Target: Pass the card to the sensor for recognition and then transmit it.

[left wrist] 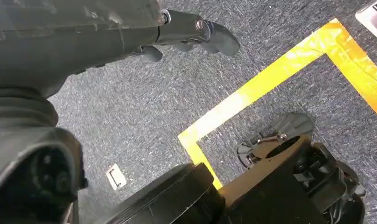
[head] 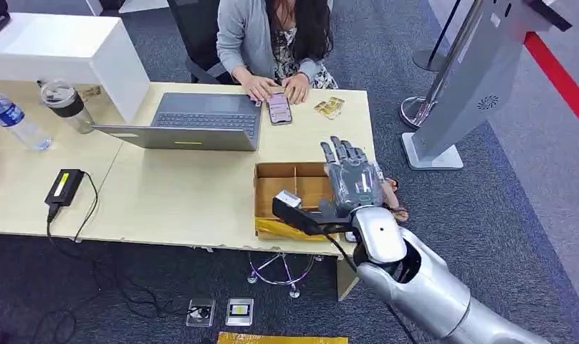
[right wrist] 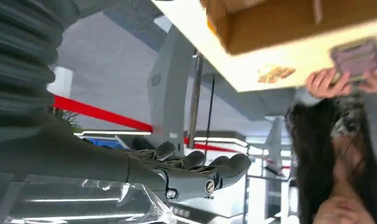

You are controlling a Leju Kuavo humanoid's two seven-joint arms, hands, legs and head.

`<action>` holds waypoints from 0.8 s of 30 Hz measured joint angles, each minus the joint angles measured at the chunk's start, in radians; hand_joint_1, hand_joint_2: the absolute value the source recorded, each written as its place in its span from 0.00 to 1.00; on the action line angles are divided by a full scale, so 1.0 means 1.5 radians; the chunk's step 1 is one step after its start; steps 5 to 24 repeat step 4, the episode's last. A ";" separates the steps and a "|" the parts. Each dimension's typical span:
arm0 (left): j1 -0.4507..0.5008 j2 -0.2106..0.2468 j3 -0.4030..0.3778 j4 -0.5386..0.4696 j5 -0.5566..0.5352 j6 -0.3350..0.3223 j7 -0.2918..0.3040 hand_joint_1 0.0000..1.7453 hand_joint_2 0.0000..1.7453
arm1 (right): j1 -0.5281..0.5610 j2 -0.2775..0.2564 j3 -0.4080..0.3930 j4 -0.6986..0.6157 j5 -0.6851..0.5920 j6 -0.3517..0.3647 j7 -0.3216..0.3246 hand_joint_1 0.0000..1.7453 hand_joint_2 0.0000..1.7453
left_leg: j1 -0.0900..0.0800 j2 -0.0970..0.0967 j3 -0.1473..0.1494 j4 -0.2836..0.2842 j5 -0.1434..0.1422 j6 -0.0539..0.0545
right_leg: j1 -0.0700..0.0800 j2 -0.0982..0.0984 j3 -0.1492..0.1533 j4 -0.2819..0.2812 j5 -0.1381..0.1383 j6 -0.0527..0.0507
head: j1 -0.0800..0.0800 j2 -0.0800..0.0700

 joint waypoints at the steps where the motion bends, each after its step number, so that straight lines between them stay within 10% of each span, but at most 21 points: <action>1: 0.000 0.000 0.002 0.000 0.000 0.002 0.000 0.00 0.00 | 0.007 0.000 0.002 -0.009 -0.002 0.003 0.001 0.00 1.00 | 0.000 0.000 0.000 0.000 0.000 0.000 | 0.000 0.000 0.000 0.000 0.000 0.000 | 0.000 0.000; 24: 0.001 0.000 0.003 0.000 0.000 0.004 -0.002 0.00 0.00 | 0.016 -0.002 0.010 -0.028 -0.004 0.005 0.002 0.00 1.00 | 0.000 0.000 0.000 0.000 0.000 0.000 | 0.000 0.000 0.000 0.000 0.000 0.000 | 0.000 0.000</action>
